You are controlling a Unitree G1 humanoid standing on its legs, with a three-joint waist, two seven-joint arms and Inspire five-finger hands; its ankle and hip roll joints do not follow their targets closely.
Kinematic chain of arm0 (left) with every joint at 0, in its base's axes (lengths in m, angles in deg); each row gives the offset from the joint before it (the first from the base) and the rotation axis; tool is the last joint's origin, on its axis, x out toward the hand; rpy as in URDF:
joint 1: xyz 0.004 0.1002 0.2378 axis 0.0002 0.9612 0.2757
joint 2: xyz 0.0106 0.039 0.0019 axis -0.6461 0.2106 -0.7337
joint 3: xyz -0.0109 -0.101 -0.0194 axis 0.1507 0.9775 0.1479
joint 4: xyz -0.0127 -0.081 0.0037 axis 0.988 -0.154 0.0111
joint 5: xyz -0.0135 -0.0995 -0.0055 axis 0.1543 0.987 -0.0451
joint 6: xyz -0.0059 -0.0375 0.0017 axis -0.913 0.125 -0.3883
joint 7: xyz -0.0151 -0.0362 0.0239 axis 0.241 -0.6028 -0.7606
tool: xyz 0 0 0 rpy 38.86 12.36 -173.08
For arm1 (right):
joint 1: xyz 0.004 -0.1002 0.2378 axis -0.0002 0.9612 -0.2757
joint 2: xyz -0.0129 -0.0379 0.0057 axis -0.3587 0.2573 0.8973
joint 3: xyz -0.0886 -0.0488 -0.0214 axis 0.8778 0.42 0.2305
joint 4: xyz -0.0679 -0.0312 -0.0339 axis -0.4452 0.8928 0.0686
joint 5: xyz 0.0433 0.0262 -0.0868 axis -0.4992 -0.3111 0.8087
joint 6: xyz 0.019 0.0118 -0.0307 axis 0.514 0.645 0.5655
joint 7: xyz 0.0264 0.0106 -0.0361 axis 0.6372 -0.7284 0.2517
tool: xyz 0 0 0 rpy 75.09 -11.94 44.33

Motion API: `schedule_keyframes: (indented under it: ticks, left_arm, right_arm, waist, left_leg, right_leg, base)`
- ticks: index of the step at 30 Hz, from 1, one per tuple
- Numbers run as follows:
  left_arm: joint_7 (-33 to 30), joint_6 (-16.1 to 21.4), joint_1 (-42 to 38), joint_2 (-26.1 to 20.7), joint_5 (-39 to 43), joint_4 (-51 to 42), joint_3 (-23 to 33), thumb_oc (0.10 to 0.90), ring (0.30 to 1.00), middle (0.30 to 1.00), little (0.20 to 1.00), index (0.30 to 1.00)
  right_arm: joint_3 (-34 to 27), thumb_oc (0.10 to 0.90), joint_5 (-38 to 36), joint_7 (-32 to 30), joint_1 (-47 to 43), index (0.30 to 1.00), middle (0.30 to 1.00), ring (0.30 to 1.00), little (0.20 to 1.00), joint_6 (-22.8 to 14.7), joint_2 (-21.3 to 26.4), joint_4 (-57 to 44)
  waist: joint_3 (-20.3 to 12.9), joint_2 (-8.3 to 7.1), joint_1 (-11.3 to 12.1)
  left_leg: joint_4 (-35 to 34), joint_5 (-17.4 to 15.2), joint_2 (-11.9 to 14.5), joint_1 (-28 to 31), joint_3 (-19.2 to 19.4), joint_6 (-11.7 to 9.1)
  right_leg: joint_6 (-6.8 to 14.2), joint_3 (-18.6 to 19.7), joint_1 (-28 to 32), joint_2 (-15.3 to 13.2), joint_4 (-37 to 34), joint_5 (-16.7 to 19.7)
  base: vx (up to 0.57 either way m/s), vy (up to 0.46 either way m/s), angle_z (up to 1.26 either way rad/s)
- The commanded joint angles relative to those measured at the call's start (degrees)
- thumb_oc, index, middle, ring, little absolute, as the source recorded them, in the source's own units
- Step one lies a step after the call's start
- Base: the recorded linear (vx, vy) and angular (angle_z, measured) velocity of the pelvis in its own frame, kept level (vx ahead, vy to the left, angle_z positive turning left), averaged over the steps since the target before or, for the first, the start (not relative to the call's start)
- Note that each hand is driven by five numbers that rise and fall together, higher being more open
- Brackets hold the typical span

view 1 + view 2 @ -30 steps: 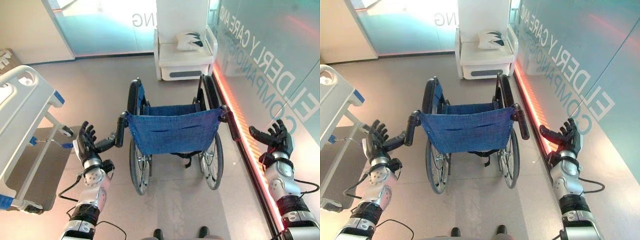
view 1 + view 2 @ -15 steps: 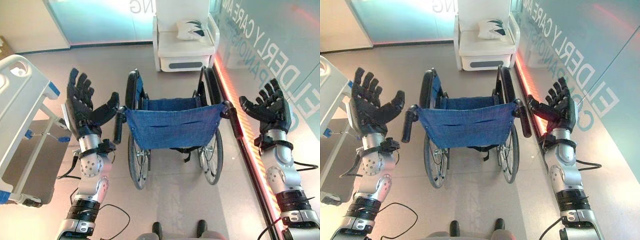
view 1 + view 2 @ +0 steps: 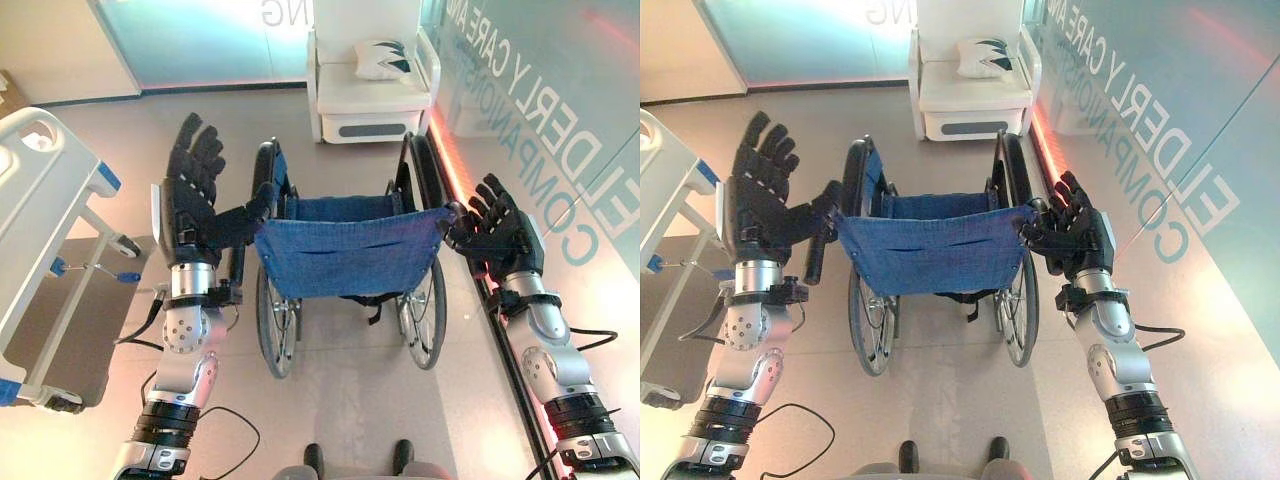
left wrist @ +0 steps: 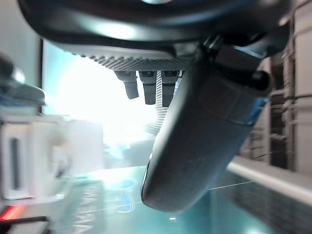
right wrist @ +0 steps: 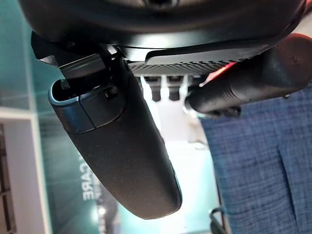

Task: Push the wheelchair next to the bed

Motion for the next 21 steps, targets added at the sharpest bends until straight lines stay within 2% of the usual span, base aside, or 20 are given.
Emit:
schedule_keyframes:
  ticks: [1, 2, 5, 6, 11, 17, 21]
  left_arm:
    - [-2.2, -1.6, -3.7, -5.9, -7.2, 0.9, -1.2, 0.8, 0.9, 0.9, 0.9, 0.9]
    - [-2.2, -3.1, -3.9, -6.8, -5.4, 2.5, -1.7, 0.8, 0.9, 0.9, 0.9, 0.9]
    - [-3.3, -4.1, -4.8, -7.3, -7.1, 4.3, -2.3, 0.8, 0.9, 0.9, 0.9, 0.9]
    - [-3.7, -5.7, -5.6, -7.8, -6.9, 5.2, -2.9, 0.8, 0.9, 0.9, 0.9, 0.9]
    - [-3.1, -8.5, -8.1, -8.8, -3.4, 7.5, -4.2, 0.8, 0.9, 0.9, 0.9, 0.9]
    - [-3.7, -14.8, -11.8, -10.1, -4.0, 10.1, -6.8, 0.8, 0.9, 0.9, 0.9, 0.9]
    - [-4.6, -18.1, -15.3, -11.7, -6.5, 13.7, -8.6, 0.8, 0.9, 0.9, 0.9, 0.9]
  right_arm:
    - [-0.4, 0.8, 2.4, 2.5, -3.8, 0.9, 0.9, 0.9, 0.9, -2.3, 2.3, -7.9]
    - [0.2, 0.8, 3.7, 1.5, -4.2, 0.9, 0.9, 0.9, 0.9, -1.5, 3.0, -7.1]
    - [1.1, 0.8, 6.6, -0.3, -5.0, 0.9, 0.9, 0.9, 0.9, -0.2, 3.5, -5.7]
    - [1.9, 0.8, 9.5, -2.4, -5.9, 0.9, 0.9, 0.9, 0.9, 0.2, 4.3, -4.5]
    - [3.8, 0.8, 19.4, -8.7, -8.9, 0.9, 0.9, 0.9, 0.9, 3.5, 6.7, -1.6]
    - [5.9, 0.8, 24.7, -16.3, -13.9, 0.9, 0.9, 0.9, 0.9, 8.7, 9.2, 1.3]
    - [7.8, 0.8, 26.1, -18.8, -18.1, 0.9, 0.9, 0.9, 0.9, 12.8, 10.1, 3.0]
  waist:
    - [-3.3, -0.98, 0.9]
    - [-3.3, -0.94, 0.9]
    - [-3.2, -0.91, 0.9]
    - [-3.1, -0.87, 0.8]
    - [-2.9, -0.66, 0.8]
    - [-2.1, -0.45, 0.7]
    - [-1.3, -0.35, 0.8]
  left_leg:
    - [1.7, -4.9, -1.0, -1.2, -0.2, 0.4]
    - [1.8, -4.9, -1.0, -1.3, -0.2, 0.5]
    - [2.1, -4.9, -1.1, -1.3, -0.1, 0.5]
    - [2.2, -4.9, -1.1, -1.4, -0.1, 0.5]
    - [2.7, -5.0, -1.2, -1.5, 0.0, 0.5]
    - [3.4, -5.2, -1.3, -1.7, 0.1, 0.7]
    - [3.9, -5.2, -1.4, -2.1, -0.1, 0.9]
  right_leg:
    - [0.6, 0.6, -1.8, 0.0, 5.5, -5.1]
    - [0.7, 0.6, -1.8, 0.0, 5.6, -5.1]
    - [0.7, 0.4, -1.8, 0.0, 5.8, -5.1]
    - [0.6, 0.5, -1.9, 0.0, 5.9, -5.1]
    - [0.6, 0.5, -1.9, 0.1, 6.1, -5.1]
    - [0.4, 0.9, -2.0, 0.3, 6.6, -5.1]
    - [0.3, 1.1, -2.3, 0.5, 7.0, -5.3]
  base:
    - [0.0, 0.0, 0.0]
    - [0.0, 0.0, 0.0]
    - [0.0, 0.0, 0.0]
    - [0.0, 0.0, 0.0]
    - [0.0, 0.0, 0.0]
    - [0.0, 0.0, 0.0]
    - [-0.02, -0.003, 0.0]
